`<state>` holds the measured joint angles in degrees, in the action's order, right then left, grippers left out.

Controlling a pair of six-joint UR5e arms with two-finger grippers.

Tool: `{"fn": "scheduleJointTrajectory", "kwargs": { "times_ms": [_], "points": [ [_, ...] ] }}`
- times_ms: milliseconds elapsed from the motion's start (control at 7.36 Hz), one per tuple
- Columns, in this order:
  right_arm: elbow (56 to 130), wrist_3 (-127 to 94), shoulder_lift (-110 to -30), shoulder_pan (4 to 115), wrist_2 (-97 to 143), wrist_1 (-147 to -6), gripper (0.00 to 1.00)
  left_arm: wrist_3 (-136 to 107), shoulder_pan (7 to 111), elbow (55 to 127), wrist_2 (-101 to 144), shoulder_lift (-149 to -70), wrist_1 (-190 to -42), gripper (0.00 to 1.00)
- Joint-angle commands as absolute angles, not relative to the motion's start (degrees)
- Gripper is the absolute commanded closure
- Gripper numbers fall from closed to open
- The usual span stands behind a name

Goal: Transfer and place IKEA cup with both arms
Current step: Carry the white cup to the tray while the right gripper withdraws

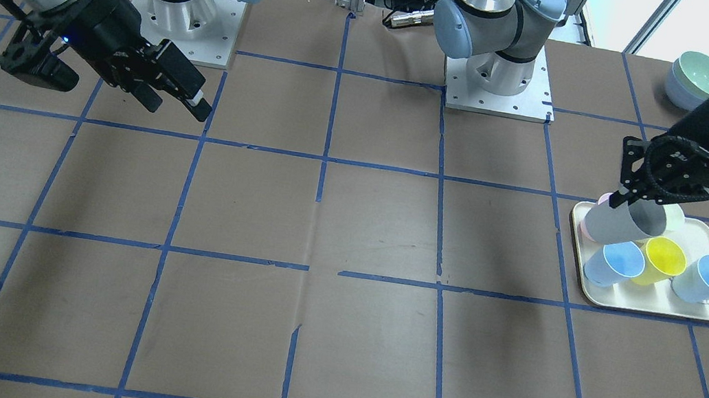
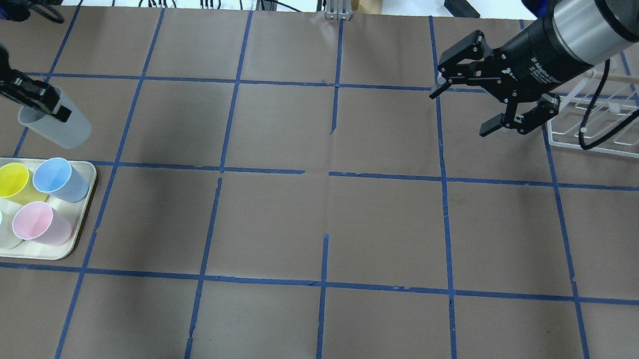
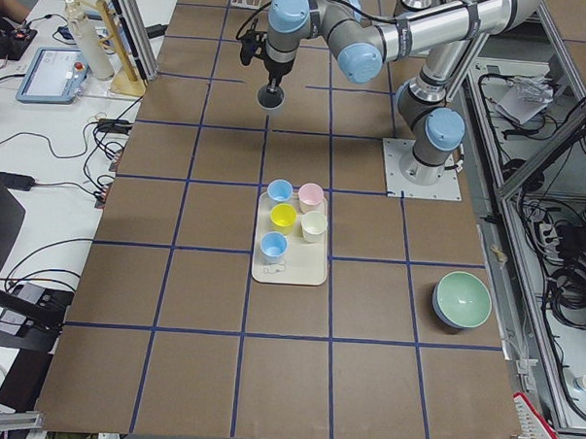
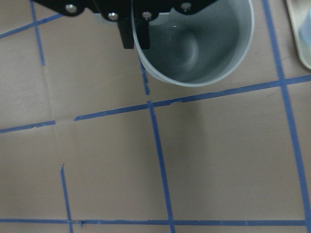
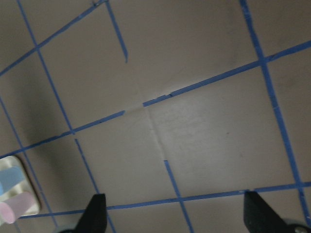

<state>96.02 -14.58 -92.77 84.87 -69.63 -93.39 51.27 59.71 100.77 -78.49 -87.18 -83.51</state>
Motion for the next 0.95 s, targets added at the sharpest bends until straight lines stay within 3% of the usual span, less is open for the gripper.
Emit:
{"fn": "scheduleJointTrajectory", "kwargs": {
  "times_ms": [0,815],
  "points": [
    [96.0,-19.0,-93.9,92.1,-87.1,-93.3,0.0,70.9,51.0,101.3,-83.7,-87.7,-83.6,1.0],
    [97.4,-8.5,-94.9,91.6,-87.7,-93.2,0.0,121.0,36.8,102.9,-89.6,-93.8,-72.9,1.0]
  ]
}}
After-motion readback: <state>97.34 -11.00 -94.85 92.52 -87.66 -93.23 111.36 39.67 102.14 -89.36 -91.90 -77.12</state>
